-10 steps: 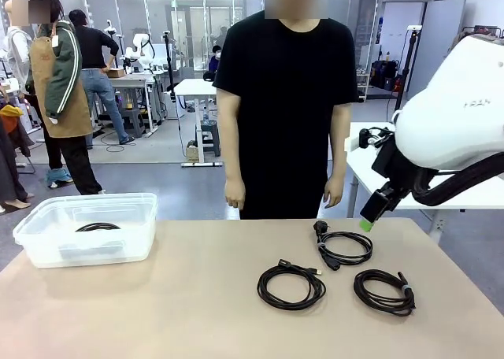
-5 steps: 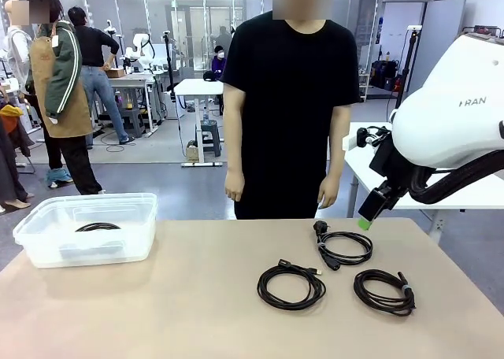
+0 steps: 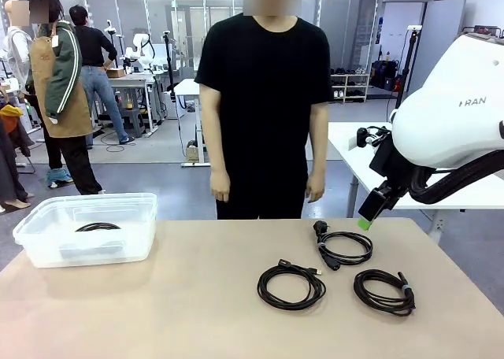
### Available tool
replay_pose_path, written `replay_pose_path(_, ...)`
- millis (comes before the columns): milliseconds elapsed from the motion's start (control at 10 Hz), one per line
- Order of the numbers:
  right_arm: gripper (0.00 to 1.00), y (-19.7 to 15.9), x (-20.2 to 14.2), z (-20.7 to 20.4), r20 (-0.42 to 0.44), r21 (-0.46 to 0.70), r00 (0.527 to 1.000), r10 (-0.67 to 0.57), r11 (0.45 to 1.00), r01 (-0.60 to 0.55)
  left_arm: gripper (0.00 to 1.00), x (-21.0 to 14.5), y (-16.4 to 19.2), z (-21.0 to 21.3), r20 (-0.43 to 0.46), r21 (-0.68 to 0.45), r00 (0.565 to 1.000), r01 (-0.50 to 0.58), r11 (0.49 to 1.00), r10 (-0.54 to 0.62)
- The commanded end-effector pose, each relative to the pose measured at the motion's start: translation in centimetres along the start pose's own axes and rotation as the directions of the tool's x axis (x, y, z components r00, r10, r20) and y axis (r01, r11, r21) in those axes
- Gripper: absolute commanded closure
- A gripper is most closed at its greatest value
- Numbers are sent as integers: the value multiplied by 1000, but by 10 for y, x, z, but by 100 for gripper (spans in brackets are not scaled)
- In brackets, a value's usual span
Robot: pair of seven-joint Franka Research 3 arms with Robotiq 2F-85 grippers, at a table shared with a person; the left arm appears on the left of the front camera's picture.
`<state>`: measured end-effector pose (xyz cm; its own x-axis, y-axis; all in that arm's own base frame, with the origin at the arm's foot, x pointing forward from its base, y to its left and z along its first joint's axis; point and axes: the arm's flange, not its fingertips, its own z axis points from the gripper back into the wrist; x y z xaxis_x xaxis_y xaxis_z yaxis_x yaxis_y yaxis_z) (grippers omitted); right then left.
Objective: Organize and store the cables.
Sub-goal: Place the Power Cable into the Organizing box.
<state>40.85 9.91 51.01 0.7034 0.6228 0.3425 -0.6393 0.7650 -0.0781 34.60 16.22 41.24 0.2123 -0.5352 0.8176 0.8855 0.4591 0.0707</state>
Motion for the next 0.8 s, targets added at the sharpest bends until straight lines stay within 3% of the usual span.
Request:
replay_pose_path(0, 0, -6, 10, -14, 10, -22, 998, -60, 998, 60, 0, 0, 0, 0, 21, 2, 1000, 1, 1000, -1)
replay_pose_path(200, 0, -15, 21, -31, 44, -11, 990, -130, 991, 131, 0, 0, 0, 0, 21, 2, 1000, 1, 1000, -1)
replay_pose_path(700, 0, -27, 62, -91, -24, -74, 959, -282, 957, 279, 0, 0, 0, 0, 21, 2, 1000, 1, 1000, -1)
